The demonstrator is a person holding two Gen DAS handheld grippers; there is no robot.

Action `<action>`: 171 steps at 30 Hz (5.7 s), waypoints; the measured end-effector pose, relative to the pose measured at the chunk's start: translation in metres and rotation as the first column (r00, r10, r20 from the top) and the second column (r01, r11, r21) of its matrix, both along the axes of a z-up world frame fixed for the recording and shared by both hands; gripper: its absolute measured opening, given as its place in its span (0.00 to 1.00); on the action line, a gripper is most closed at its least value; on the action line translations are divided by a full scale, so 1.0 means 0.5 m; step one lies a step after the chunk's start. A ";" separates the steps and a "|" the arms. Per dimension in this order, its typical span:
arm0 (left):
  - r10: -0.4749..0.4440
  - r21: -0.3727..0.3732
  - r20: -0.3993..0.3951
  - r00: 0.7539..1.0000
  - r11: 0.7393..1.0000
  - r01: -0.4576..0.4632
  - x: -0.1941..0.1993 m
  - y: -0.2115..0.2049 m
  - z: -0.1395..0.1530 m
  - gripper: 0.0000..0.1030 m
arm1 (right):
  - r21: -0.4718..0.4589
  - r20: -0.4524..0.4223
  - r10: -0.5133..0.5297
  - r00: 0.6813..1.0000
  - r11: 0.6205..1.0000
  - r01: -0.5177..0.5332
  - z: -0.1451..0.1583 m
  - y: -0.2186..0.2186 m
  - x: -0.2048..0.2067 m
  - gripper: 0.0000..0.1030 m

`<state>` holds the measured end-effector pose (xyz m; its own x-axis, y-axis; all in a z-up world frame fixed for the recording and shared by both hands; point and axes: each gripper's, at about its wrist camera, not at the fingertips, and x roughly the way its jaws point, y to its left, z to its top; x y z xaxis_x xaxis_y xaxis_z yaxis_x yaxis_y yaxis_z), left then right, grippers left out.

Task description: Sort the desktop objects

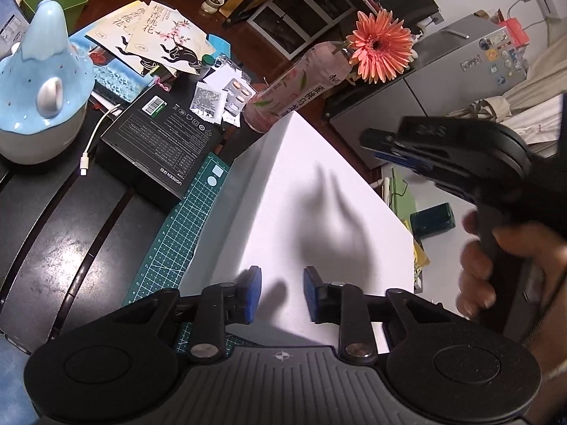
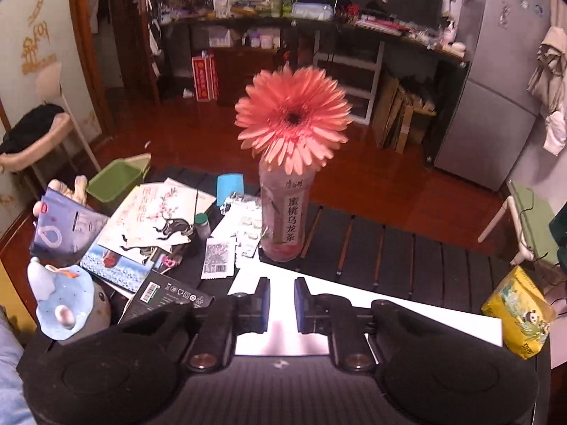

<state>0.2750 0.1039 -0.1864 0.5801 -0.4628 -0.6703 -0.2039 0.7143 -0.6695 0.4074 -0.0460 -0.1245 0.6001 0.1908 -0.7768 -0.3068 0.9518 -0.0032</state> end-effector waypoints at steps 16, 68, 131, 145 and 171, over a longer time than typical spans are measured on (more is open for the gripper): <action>-0.026 0.017 -0.002 1.000 1.000 0.026 0.004 -0.002 0.000 0.24 | -0.078 -0.075 -0.034 0.997 0.997 0.028 -0.071 0.035 0.066 0.09; -0.021 0.001 -0.010 1.000 1.000 0.021 0.005 0.003 -0.001 0.20 | -0.069 -0.077 -0.082 0.994 0.995 0.077 -0.104 0.044 0.099 0.10; -0.030 0.023 0.006 1.000 0.999 0.030 0.002 -0.003 0.000 0.19 | -0.107 -0.114 -0.231 0.966 0.970 0.220 -0.103 -0.267 0.098 0.10; -0.034 0.024 0.009 0.999 0.999 0.034 0.004 -0.002 -0.001 0.19 | -0.101 -0.109 -0.321 0.941 0.945 0.311 -0.105 -0.360 0.103 0.10; -0.046 0.071 0.023 0.999 0.997 0.044 0.004 -0.015 0.005 0.19 | 0.006 -0.062 -0.321 0.945 0.947 0.322 -0.114 -0.379 0.017 0.10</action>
